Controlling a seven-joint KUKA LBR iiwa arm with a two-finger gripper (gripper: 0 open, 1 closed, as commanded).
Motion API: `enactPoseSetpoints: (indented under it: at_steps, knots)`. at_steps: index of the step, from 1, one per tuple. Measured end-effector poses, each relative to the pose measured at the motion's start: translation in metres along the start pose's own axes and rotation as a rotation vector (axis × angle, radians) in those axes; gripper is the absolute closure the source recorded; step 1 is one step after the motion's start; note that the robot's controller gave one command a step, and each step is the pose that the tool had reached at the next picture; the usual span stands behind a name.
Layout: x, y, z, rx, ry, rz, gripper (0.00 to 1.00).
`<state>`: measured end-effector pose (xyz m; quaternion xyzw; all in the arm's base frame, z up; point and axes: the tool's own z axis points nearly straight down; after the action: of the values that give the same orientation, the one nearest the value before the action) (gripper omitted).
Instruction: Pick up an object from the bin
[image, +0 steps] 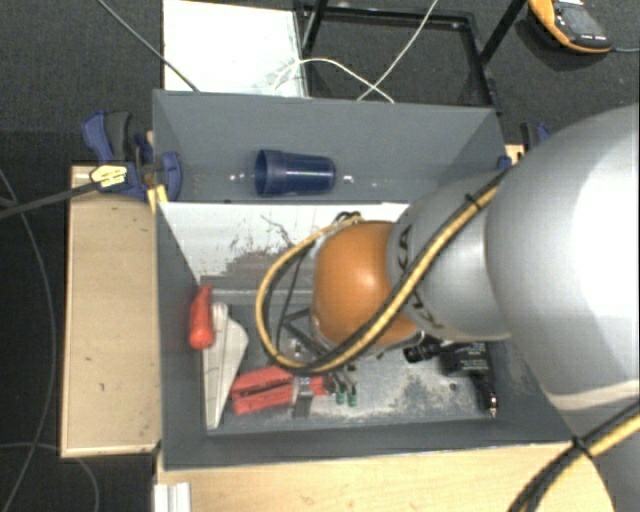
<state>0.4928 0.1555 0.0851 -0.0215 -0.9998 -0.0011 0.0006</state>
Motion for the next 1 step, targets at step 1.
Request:
enactPoseSetpoints:
  at_steps: [1]
  knots:
    - [0.0010, -0.0003, -0.0369, 0.001, 0.004, 0.002, 1.00]
